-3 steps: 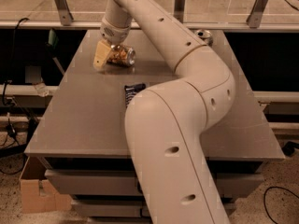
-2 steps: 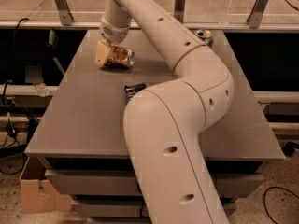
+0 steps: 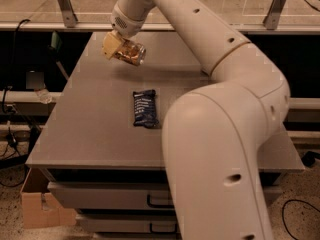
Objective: Place orange can upright
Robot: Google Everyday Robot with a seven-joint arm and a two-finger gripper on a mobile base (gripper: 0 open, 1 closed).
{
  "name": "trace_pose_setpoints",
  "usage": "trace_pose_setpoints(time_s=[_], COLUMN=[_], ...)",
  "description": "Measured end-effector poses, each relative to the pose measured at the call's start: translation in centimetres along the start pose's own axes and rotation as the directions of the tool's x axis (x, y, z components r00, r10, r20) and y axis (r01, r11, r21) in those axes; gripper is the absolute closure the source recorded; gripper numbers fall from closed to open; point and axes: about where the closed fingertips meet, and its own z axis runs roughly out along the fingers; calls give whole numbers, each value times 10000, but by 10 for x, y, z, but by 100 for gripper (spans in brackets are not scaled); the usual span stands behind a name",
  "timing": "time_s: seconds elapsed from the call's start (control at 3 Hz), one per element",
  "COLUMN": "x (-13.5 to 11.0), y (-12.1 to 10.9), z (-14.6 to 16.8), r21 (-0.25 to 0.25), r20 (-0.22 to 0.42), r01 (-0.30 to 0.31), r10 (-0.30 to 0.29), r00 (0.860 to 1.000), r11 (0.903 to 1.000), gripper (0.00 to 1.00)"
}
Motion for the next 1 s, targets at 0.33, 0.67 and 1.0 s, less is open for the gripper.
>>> trace_pose_setpoints(time_s=[0.33,0.67,1.0], x=[-5,2,11], y=[18,45,62], z=[-37,-65,-77], r21=[-16,-149,-261], r20=[1480,3301,4993], r01=[285,701,917], r10=[-280,-613,-665], r00=[9886,9420,8639], r11=[9996,9974,9954], gripper=[100,100,100])
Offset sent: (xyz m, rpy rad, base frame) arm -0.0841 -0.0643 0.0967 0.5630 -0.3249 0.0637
